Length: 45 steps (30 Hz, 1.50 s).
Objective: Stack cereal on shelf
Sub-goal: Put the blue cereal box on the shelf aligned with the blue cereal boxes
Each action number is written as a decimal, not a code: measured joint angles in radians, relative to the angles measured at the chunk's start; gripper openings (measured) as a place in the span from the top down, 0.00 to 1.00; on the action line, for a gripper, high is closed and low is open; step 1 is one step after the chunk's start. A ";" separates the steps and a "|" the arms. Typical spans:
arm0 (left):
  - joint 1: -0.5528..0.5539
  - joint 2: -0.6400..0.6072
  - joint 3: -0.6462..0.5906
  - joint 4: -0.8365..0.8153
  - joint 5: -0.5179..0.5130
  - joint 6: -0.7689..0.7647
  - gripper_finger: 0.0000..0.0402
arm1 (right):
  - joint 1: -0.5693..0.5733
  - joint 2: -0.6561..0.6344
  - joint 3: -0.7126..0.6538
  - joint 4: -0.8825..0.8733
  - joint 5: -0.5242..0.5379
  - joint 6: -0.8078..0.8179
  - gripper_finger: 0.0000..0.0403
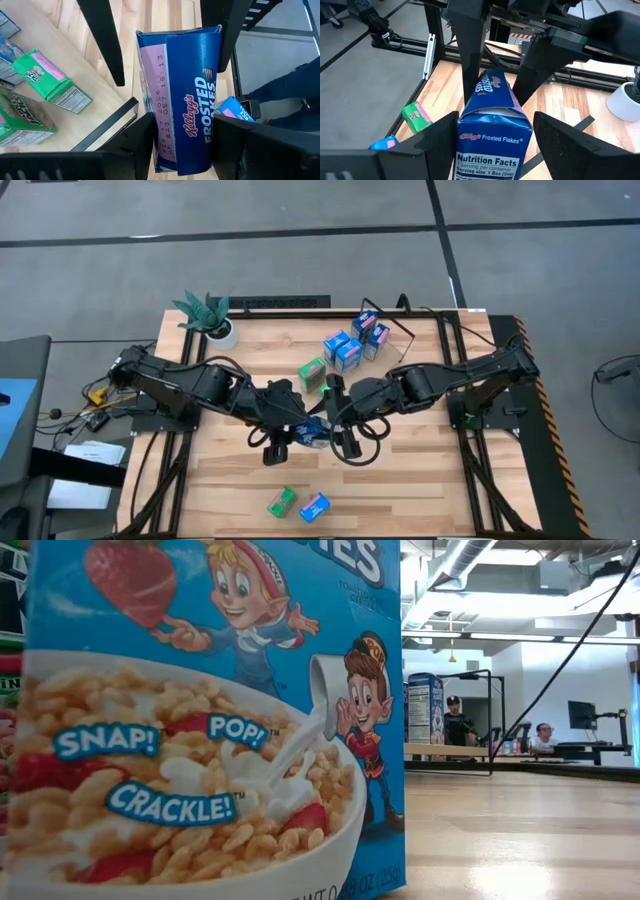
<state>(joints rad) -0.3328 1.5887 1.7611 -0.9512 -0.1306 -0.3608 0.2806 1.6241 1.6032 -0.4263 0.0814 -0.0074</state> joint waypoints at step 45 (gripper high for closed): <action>0.002 -0.020 0.009 -0.037 -0.004 -0.106 0.48 | -0.009 0.000 -0.001 0.040 -0.022 -0.045 0.59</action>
<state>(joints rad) -0.3313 1.5683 1.7700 -0.9886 -0.1347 -0.4668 0.2718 1.6238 1.6024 -0.3860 0.0594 -0.0521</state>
